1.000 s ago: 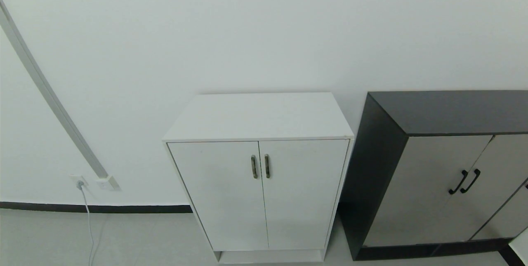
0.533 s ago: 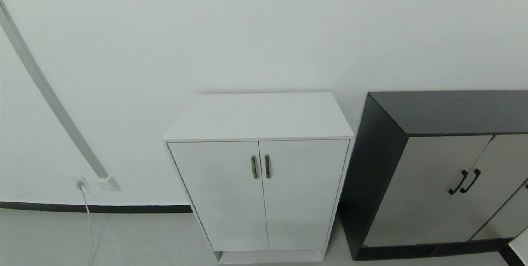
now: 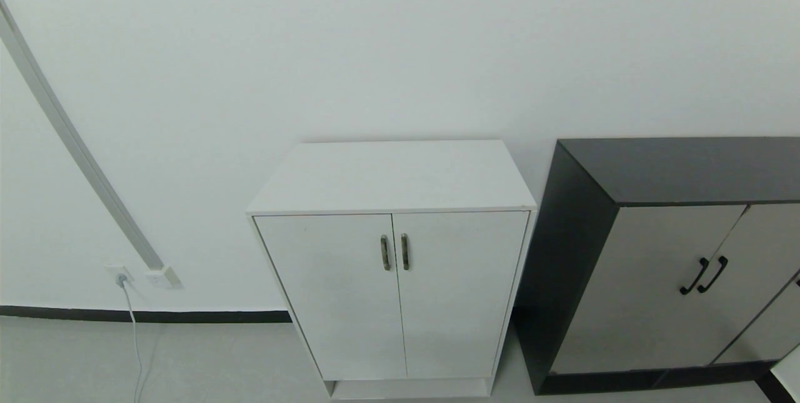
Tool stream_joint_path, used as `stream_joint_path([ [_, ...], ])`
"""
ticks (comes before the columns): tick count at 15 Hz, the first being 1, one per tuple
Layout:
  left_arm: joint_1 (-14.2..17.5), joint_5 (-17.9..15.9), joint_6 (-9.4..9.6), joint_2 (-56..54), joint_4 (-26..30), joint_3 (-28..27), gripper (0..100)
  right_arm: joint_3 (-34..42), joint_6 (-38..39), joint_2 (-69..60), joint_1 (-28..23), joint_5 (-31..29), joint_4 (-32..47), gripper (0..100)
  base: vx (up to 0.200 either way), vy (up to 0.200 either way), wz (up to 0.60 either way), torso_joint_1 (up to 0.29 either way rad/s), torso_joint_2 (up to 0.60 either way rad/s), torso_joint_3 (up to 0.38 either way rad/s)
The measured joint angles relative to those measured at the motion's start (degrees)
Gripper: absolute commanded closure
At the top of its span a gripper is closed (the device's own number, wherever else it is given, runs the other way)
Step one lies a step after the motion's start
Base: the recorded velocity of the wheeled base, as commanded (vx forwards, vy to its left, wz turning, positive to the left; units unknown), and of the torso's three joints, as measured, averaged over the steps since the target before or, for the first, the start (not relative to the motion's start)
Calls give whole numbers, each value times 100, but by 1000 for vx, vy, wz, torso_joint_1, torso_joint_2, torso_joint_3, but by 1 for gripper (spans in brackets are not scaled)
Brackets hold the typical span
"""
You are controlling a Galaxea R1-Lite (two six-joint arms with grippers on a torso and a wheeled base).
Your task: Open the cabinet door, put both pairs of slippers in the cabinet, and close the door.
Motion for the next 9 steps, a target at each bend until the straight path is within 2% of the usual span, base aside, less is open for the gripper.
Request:
stream_joint_path([
  [6,5,0,0,0,0,0,100,-2,13,-306,110,-51,-2,100,0,0,0,0,0,0],
  [9,5,0,0,0,0,0,100,-2,293,-329,110,-330,-18,100,0,0,0,0,0,0],
])
